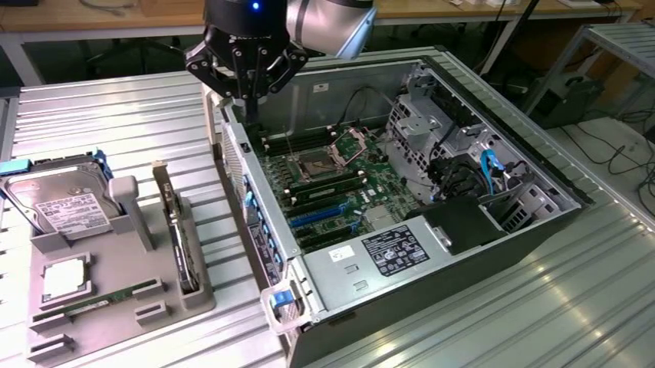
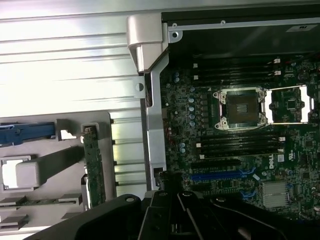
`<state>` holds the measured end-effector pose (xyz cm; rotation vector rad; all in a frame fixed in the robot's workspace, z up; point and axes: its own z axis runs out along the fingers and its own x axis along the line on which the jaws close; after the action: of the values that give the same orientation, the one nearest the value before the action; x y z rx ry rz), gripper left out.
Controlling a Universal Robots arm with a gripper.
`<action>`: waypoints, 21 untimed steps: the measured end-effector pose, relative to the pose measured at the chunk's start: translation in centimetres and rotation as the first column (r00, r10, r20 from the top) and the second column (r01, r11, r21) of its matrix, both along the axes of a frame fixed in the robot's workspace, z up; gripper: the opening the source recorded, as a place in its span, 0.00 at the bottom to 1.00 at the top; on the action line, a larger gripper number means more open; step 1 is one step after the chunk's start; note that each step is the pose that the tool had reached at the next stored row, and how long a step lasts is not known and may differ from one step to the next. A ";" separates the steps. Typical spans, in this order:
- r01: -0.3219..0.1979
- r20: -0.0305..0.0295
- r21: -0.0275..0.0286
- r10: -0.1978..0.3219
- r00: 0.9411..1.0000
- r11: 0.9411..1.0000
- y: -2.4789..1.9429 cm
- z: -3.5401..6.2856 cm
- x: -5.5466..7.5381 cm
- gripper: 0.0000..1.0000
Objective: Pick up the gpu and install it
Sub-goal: 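Reach for the gpu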
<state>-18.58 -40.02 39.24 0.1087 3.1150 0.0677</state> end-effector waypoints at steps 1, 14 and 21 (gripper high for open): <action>0.000 0.000 0.000 0.000 1.000 1.000 0.00 0.00 -0.1 0.11; -0.001 -0.001 0.000 0.001 1.000 1.000 -0.05 -0.04 -1.2 0.11; -0.002 -0.001 0.000 0.002 1.000 1.000 -0.08 -0.05 -1.8 0.11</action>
<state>-20.40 -40.10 39.19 0.1052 3.1160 0.0677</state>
